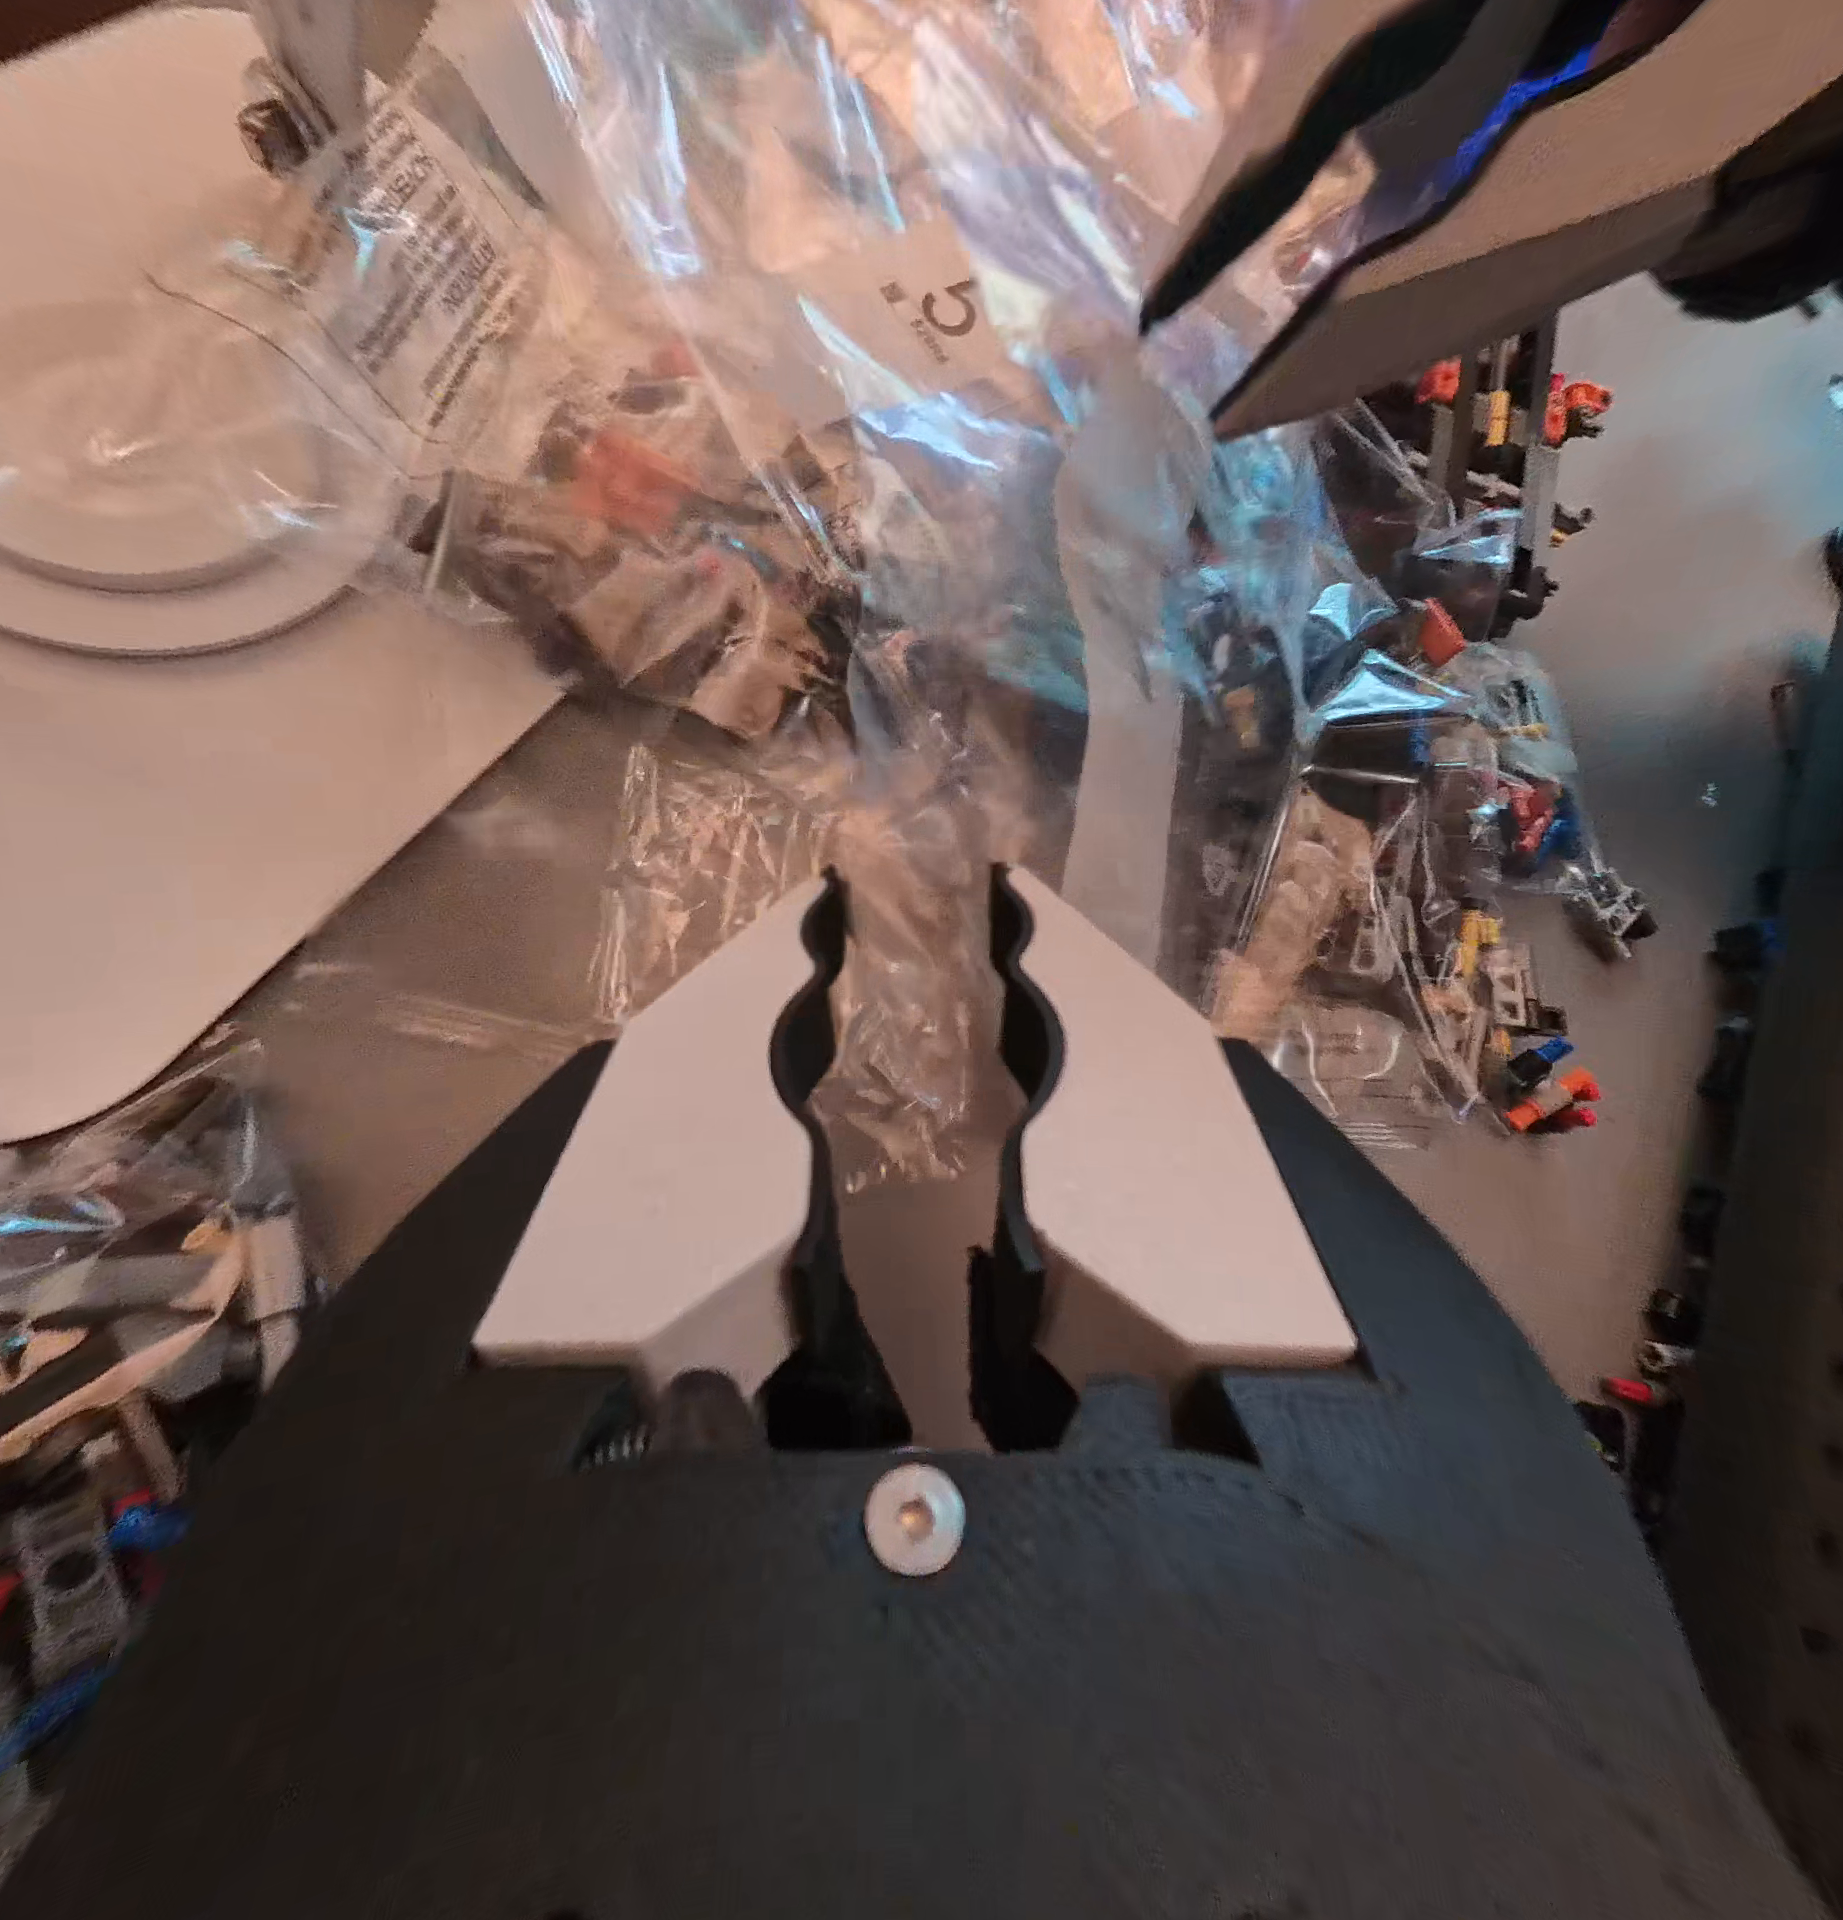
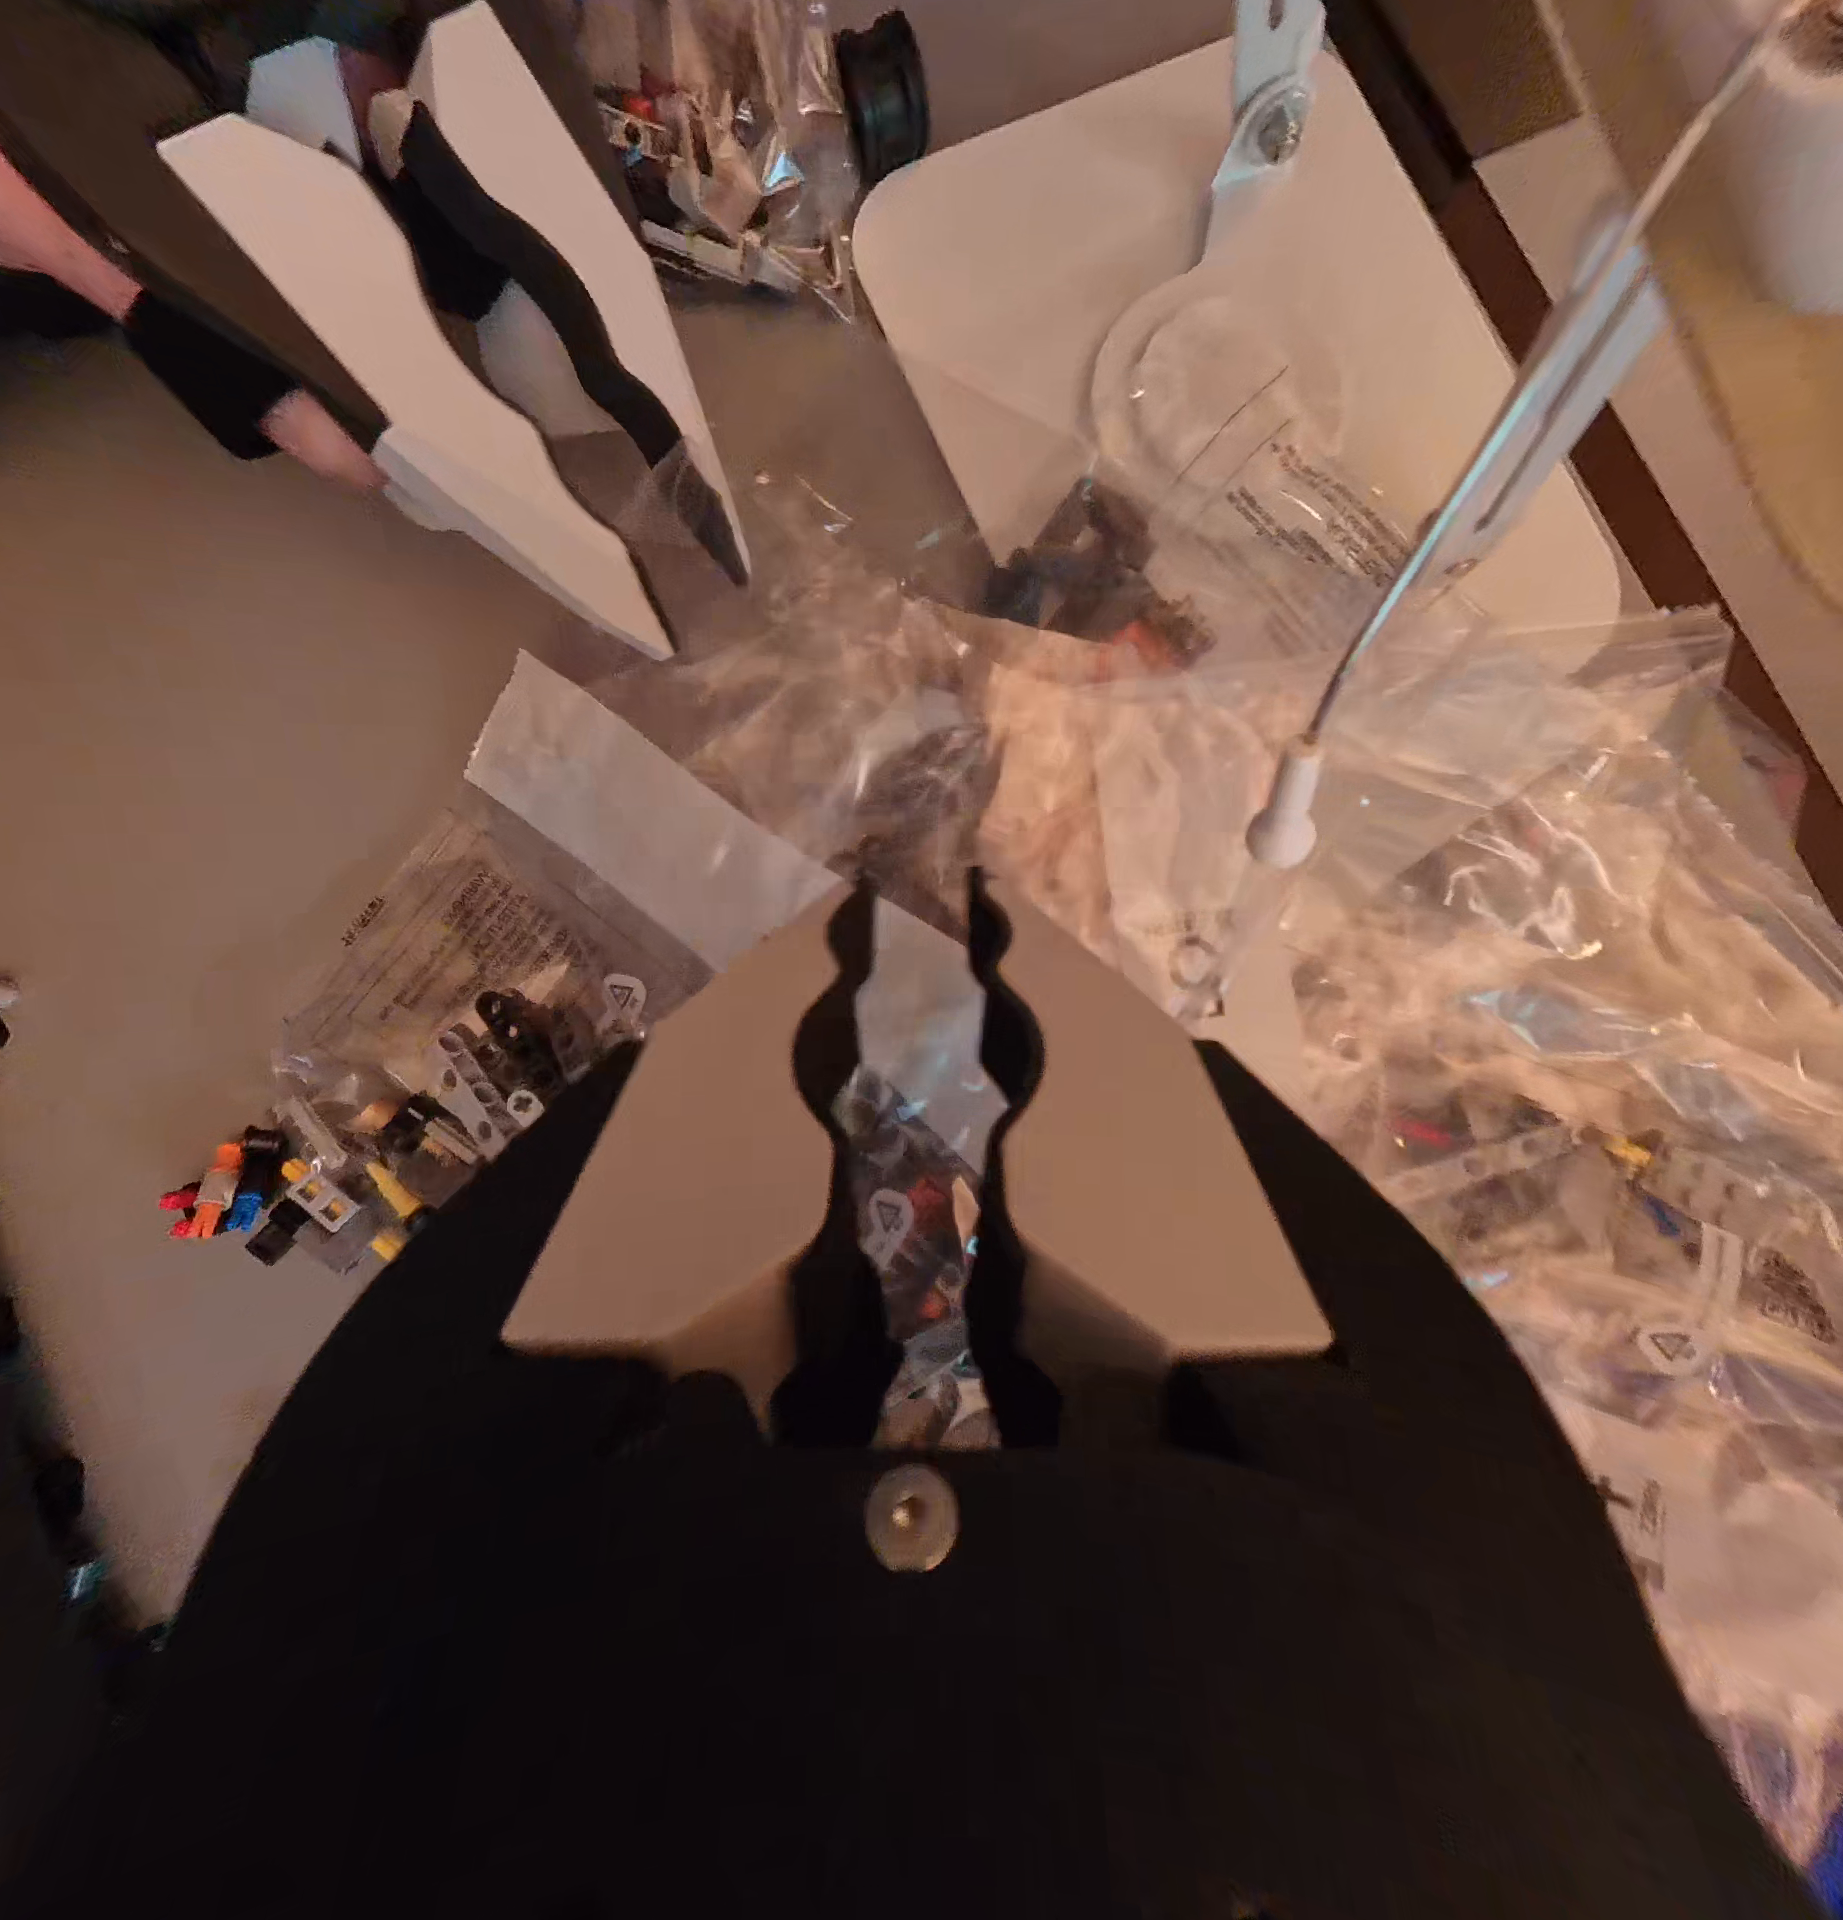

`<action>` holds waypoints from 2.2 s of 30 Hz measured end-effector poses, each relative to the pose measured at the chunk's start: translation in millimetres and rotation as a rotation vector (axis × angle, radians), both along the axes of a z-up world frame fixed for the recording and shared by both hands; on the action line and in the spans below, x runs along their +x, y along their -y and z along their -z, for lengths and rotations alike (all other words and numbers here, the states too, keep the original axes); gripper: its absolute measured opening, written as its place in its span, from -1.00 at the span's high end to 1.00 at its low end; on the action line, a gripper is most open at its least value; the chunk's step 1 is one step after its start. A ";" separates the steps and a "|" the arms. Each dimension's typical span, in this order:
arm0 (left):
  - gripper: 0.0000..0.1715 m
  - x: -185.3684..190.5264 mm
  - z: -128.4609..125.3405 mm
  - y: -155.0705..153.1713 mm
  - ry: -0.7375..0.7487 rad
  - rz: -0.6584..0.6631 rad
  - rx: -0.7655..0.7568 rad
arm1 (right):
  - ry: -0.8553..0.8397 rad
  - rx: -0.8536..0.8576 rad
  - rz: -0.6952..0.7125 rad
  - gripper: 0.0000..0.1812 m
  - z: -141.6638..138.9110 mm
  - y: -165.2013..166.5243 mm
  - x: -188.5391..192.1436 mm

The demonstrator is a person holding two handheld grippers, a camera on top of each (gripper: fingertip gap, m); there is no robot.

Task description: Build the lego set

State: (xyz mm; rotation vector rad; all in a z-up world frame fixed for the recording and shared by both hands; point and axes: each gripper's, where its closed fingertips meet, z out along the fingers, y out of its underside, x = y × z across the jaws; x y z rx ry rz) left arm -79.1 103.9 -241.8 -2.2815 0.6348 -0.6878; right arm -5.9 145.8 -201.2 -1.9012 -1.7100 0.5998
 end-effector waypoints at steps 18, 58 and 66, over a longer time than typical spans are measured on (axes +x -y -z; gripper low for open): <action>1.00 -3.3 -76.4 -9.7 -0.047 -0.016 0.414 | -0.151 -0.001 0.080 0.64 -39.7 -18.6 19.2; 1.00 -45.3 -101.4 -19.0 -0.321 -0.123 0.682 | 0.392 -0.138 -0.618 0.83 59.8 129.5 69.0; 1.00 -44.9 -101.5 -19.0 -0.318 -0.118 0.684 | 0.436 -0.145 -0.644 0.87 75.0 136.0 68.4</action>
